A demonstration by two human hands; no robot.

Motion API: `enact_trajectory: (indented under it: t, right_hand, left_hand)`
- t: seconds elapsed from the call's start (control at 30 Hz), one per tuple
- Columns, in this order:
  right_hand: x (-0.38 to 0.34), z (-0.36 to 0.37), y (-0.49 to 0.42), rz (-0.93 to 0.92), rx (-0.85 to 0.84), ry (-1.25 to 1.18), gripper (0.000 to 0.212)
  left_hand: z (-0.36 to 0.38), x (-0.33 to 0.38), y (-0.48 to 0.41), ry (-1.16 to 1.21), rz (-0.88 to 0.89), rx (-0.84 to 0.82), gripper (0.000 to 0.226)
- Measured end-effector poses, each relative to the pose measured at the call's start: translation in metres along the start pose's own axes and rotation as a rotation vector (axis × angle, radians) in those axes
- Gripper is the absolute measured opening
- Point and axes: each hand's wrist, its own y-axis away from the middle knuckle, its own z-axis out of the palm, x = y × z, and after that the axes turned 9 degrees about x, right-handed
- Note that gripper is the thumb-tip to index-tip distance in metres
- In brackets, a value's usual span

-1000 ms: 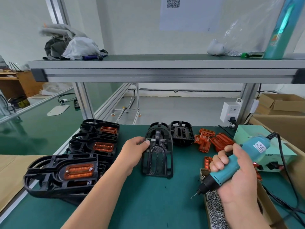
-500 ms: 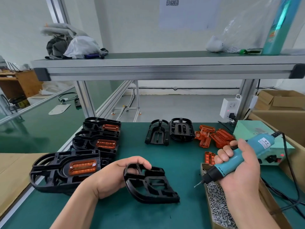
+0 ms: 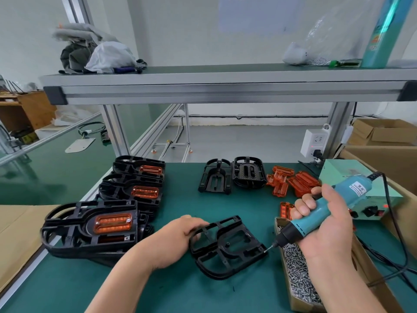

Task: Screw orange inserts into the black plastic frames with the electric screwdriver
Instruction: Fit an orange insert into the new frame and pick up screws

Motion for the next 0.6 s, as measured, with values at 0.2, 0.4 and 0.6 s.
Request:
enact_trajectory:
  t: [0.2, 0.4, 0.6]
  right_hand:
    - [0.000, -0.001, 0.000, 0.006, 0.004, -0.006, 0.021]
    - [0.000, -0.002, -0.001, 0.008, -0.001, -0.013, 0.022]
    - [-0.004, -0.002, -0.003, -0.009, 0.018, -0.027, 0.021]
  left_hand:
    - [0.004, -0.010, -0.002, -0.299, -0.046, 0.056, 0.047]
    - [0.017, 0.007, -0.007, -0.147, -0.066, 0.175, 0.029]
    - [0.031, 0.022, -0.005, -0.203, -0.013, 0.159, 0.046]
